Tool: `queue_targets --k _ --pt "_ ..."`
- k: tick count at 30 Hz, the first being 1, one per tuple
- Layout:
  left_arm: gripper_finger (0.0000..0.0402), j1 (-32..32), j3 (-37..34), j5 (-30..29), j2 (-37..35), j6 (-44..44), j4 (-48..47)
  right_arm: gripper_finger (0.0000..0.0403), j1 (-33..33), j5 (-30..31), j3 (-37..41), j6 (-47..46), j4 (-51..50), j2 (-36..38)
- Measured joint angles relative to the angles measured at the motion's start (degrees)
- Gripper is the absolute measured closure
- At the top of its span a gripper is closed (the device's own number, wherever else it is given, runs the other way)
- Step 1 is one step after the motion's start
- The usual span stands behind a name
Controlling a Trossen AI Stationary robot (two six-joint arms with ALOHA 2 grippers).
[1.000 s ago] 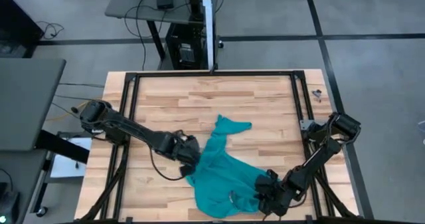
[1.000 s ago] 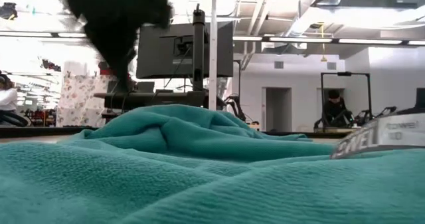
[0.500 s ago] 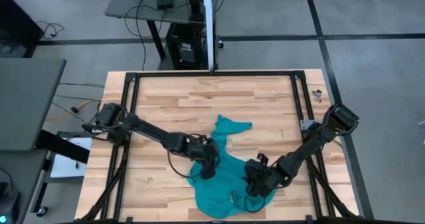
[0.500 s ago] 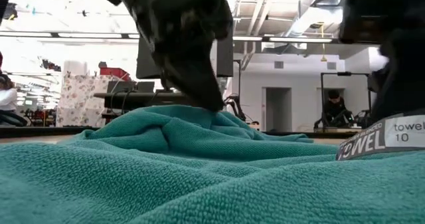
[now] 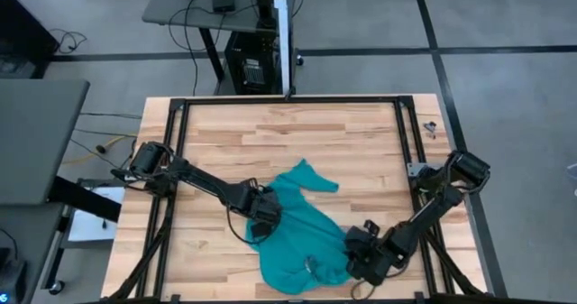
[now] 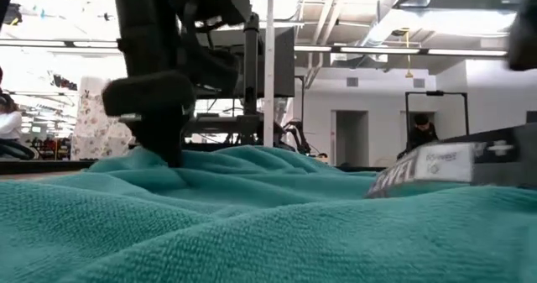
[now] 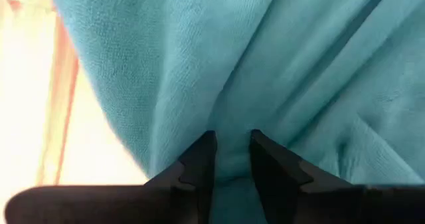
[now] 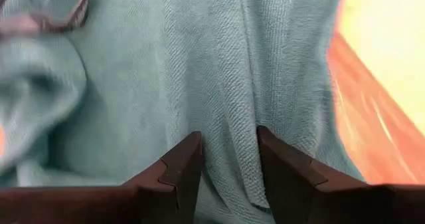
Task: Roll towel
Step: Fold the blue towel in half
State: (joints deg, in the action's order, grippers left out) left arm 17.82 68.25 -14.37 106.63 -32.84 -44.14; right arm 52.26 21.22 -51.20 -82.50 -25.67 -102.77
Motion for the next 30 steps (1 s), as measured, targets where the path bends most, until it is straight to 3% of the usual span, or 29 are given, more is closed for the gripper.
queue_targets --k 7,13,20,27,30 --pt "0.0322 -0.22 0.11 0.31 -3.01 -2.36 -2.65 0.0267 2.89 -4.03 0.3 -7.33 -10.38 3.45" --pt "0.0322 0.05 4.34 0.36 -9.43 -0.92 -4.47 0.0267 1.41 -5.0 0.58 -4.91 -19.0 13.7" --pt "0.0322 3.93 4.85 0.48 -14.64 -5.21 4.58 0.0267 2.29 5.04 0.44 4.61 -9.77 20.62" --pt "0.0322 8.87 4.85 0.59 -14.14 -9.57 9.92 0.0252 5.93 5.42 0.42 26.69 6.74 13.07" --pt "0.0322 10.43 4.81 0.56 -13.78 -11.58 9.72 0.0238 5.89 5.29 0.06 28.83 7.97 8.82"
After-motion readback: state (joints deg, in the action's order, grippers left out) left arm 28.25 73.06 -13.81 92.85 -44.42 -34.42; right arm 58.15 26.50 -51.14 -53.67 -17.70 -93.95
